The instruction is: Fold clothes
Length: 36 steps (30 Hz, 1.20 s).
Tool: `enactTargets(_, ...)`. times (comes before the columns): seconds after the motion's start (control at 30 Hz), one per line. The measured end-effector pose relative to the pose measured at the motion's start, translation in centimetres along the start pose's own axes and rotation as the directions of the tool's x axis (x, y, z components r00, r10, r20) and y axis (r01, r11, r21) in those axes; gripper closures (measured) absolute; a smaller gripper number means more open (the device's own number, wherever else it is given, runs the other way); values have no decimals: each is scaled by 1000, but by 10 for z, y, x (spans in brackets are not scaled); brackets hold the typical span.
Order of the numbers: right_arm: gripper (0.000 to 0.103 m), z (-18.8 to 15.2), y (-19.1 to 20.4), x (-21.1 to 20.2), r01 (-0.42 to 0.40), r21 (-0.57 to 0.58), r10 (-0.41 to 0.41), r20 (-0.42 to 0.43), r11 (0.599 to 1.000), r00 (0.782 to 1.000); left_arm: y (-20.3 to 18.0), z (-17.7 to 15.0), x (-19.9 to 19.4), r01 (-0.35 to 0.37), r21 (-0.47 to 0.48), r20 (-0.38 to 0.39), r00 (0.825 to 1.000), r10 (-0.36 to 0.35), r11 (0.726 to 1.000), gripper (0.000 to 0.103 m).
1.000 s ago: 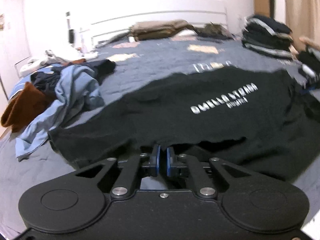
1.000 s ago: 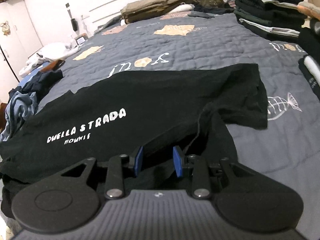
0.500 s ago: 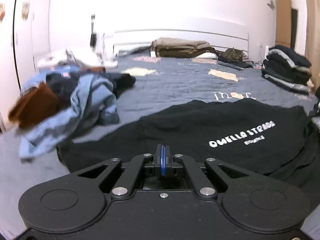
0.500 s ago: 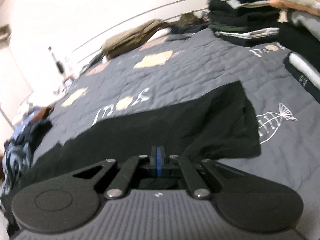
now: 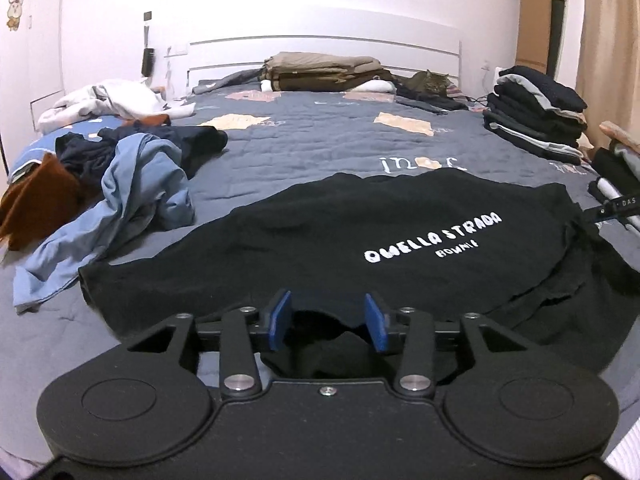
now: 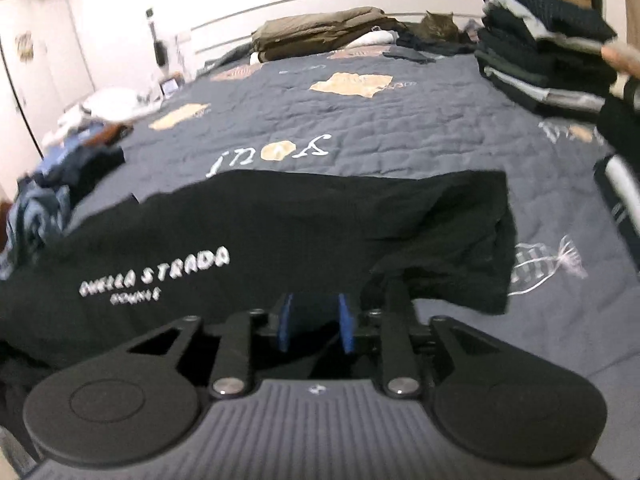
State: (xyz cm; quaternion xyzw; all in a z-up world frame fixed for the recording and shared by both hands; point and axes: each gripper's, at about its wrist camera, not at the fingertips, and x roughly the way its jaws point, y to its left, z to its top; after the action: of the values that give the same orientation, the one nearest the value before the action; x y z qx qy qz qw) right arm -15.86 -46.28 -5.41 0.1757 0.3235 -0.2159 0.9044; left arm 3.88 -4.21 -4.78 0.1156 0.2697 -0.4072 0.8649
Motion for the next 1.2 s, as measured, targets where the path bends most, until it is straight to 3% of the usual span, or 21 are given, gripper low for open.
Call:
enactTargets(0.13, 70, -1, -4, -4, 9, -24, -9, -7, 1000, 1000, 1, -2, -5, -9, 12, 6, 1000, 9, 1000, 46)
enactTargets(0.47, 70, -10, -15, 39, 20, 109, -8, -106, 994, 994, -1, -9, 13, -15, 45, -78, 997, 19, 999, 38)
enactTargets(0.5, 72, -10, -16, 40, 17, 127, -3, -108, 992, 994, -1, -10, 16, -2, 37, -84, 996, 5, 999, 39)
enactTargets(0.53, 76, -11, -16, 42, 14, 146, 2, -110, 989, 994, -1, -10, 19, 11, 30, -89, 996, -8, 999, 48)
enactTargets(0.57, 79, -11, -17, 44, 8, 160, 10, -109, 987, 994, -1, -10, 22, 20, 26, -99, 995, -17, 999, 62)
enactTargets(0.6, 93, -12, -17, 46, 2, 174, 18, -109, 985, 994, -1, -10, 25, 29, 21, -109, 994, -26, 999, 73)
enactTargets(0.63, 96, -12, -19, 47, -4, 196, 26, -106, 981, 994, 0, -10, 27, 32, 13, -113, 993, -31, 999, 90)
enactTargets(0.73, 97, -11, -25, 45, -27, 264, 49, -76, 964, 996, 5, -10, 30, 30, -16, -97, 995, -31, 999, 94)
enactTargets(0.9, 98, -4, -40, 38, -89, 389, 79, 42, 917, 996, 18, 3, 24, 12, -122, 7, 1000, -12, 992, 97)
enactTargets(1.07, 98, 0, -49, 28, -126, 455, 43, 189, 882, 981, 22, 12, 22, -22, -189, 86, 996, 39, 982, 97)
enactTargets(1.13, 98, 0, -51, 27, -128, 458, 23, 228, 880, 973, 21, 14, 27, -32, -190, 75, 996, 47, 981, 97)
enactTargets(1.2, 96, 1, -49, 34, -117, 426, 38, 188, 897, 981, 18, 12, 33, -49, -177, 32, 998, 55, 983, 95)
